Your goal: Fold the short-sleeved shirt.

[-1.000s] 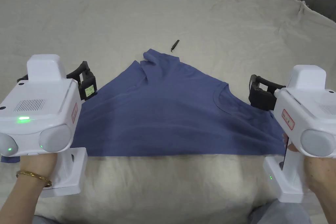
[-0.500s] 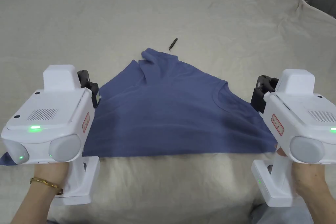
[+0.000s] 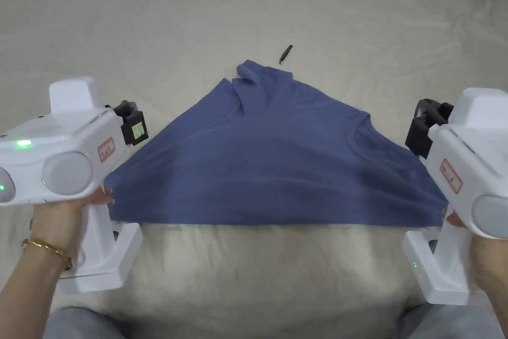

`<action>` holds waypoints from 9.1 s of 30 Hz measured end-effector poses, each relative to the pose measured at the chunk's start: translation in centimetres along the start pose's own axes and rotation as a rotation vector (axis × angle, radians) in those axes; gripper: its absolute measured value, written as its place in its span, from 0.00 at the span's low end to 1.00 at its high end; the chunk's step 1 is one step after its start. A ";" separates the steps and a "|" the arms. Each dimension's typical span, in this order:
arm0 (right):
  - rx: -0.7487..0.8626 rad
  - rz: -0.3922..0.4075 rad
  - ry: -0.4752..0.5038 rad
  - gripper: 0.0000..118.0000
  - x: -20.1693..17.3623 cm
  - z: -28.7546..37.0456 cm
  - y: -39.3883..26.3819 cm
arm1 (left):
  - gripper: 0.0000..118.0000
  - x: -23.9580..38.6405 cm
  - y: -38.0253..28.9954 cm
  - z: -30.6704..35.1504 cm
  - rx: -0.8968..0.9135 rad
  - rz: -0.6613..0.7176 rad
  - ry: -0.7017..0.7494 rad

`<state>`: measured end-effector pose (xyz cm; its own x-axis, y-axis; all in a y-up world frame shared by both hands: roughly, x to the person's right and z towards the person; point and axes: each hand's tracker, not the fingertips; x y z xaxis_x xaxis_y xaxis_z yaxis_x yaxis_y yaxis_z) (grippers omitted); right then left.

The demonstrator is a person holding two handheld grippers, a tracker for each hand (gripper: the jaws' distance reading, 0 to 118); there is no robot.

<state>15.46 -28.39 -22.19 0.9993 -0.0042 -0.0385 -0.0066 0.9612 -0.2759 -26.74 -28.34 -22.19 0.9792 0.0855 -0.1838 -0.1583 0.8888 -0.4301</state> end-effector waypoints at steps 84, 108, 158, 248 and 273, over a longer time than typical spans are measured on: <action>-0.772 0.121 0.143 0.99 -8.9 -35.3 9.5 | 0.06 -7.2 -2.6 0.8 -0.215 0.317 0.158; -1.004 0.200 0.200 0.16 -9.6 -42.2 2.2 | 0.06 -7.0 -3.3 -0.3 -0.268 0.377 0.179; -0.140 -0.184 0.179 0.02 11.1 3.1 23.6 | 0.06 -3.0 11.1 8.9 0.137 0.327 -0.154; -0.502 -0.024 0.055 0.02 0.0 -24.3 9.9 | 0.06 0.5 6.9 -22.1 -0.312 -0.090 0.315; -0.461 -0.206 0.075 0.02 6.7 -5.6 0.6 | 0.06 -3.6 -2.4 -4.6 -0.286 -0.019 0.154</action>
<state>21.98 -29.38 -28.00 0.9761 -0.2172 -0.0027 0.1577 0.7169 -0.6791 -30.43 -32.86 -24.54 0.9552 -0.0188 -0.2955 -0.1904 0.7253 -0.6615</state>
